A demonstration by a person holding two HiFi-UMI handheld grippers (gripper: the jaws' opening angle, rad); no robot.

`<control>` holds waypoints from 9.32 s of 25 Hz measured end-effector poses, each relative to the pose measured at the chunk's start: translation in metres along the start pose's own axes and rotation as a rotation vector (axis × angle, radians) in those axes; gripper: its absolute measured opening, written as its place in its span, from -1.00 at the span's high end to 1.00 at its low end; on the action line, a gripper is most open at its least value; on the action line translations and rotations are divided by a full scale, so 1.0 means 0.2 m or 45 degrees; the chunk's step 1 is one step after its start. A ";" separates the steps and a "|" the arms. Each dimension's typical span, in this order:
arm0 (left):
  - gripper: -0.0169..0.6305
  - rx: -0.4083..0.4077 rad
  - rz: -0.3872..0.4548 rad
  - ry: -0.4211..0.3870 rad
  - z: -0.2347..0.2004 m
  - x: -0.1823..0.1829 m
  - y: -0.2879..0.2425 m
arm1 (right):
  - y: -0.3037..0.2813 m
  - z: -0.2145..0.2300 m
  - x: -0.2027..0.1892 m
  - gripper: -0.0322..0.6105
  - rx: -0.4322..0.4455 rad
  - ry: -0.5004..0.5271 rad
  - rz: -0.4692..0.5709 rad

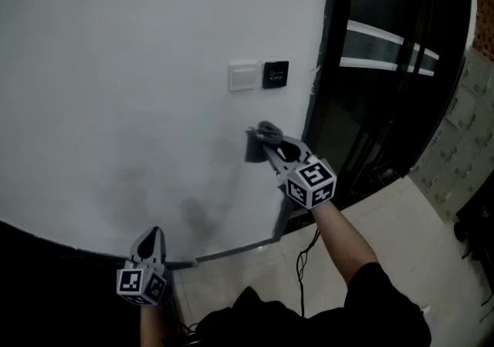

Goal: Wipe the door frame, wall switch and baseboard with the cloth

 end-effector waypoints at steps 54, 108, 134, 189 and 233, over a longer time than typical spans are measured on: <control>0.94 0.179 -0.022 -0.064 0.60 -0.19 -0.55 | -0.59 0.85 0.31 0.61 0.367 -0.135 -0.070; 0.94 -0.089 -0.083 -0.071 0.41 -0.26 -0.64 | -0.57 0.67 0.40 0.62 -0.649 1.388 -0.336; 0.94 -0.118 -0.129 -0.025 0.45 -0.29 -0.60 | -0.56 0.53 0.20 0.62 -0.440 1.305 -0.532; 0.94 0.030 -0.188 0.121 0.29 -0.46 -0.32 | -0.81 0.15 0.26 0.62 -0.366 1.387 -0.436; 0.94 0.015 -0.292 0.137 0.29 -0.52 -0.37 | -0.82 0.15 0.34 0.62 -0.441 1.436 -0.397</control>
Point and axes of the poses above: the fingertips, and each gripper's own axes: y backward along the fingers, z to its right, x out of its top, the point moved 8 cm from there along y, backward along the fingers, and after that the axes turned 7 degrees about -z, right-handed, at the moved point
